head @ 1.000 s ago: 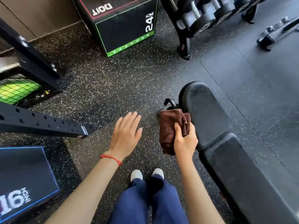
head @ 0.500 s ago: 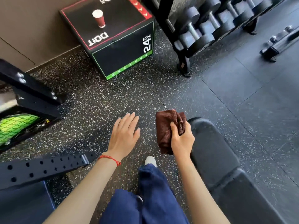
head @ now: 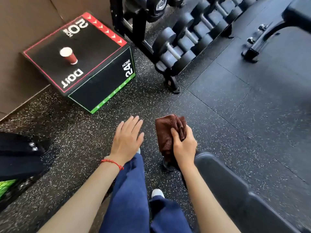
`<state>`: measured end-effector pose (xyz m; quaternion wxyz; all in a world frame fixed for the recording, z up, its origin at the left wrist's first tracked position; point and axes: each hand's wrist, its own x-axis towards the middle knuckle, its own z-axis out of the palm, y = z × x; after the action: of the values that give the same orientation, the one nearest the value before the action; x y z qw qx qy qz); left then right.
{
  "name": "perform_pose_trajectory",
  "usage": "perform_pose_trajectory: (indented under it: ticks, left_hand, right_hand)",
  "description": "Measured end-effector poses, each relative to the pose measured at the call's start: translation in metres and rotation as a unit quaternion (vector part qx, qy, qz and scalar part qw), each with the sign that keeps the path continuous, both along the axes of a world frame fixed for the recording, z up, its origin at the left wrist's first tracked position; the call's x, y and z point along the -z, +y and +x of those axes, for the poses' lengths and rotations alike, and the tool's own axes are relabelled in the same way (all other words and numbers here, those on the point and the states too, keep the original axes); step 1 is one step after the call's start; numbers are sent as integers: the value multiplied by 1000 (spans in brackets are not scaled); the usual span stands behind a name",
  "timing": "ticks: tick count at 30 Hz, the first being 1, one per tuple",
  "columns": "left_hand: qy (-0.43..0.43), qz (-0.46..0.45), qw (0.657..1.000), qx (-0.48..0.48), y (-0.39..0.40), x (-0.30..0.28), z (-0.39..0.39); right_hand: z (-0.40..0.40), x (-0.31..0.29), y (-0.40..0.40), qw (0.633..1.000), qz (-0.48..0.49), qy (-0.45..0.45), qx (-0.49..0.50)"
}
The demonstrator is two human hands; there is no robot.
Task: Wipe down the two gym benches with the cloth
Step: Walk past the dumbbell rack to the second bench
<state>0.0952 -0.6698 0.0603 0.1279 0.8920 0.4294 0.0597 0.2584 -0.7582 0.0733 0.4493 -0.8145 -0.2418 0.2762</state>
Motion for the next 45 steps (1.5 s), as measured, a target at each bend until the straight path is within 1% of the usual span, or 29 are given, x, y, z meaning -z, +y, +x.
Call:
perform_pose_trajectory:
  ticks: [6,11,16,19,23,28,33,41,45]
  left_hand:
    - [-9,3,997,78,92,2,36]
    - [18,-10,991,135,168,12,58]
    - [39,-7,985,169,220,18,96]
    - [35,-8,980,197,240,21,142]
    - [20,9,969,245,264,23,223]
    - [-1,22,966,257,293,17,337]
    - [-31,25,956,292,312,2,439]
    - [-58,27,939,337,349,-3,560]
    - [-72,27,931,356,368,-4,625]
  right_hand:
    - [26,3,73,997,-1,-6,80]
    - [47,16,134,988,-20,6,152]
    - [79,19,162,981,-22,19,194]
    - [116,23,169,974,-29,18,224]
    - [184,27,177,961,-32,18,275]
    - [289,19,197,955,-26,7,294]
    - [377,3,206,947,-10,-11,322]
    - [469,-4,223,924,-26,-23,382]
    - [519,-8,244,918,-27,-23,394]
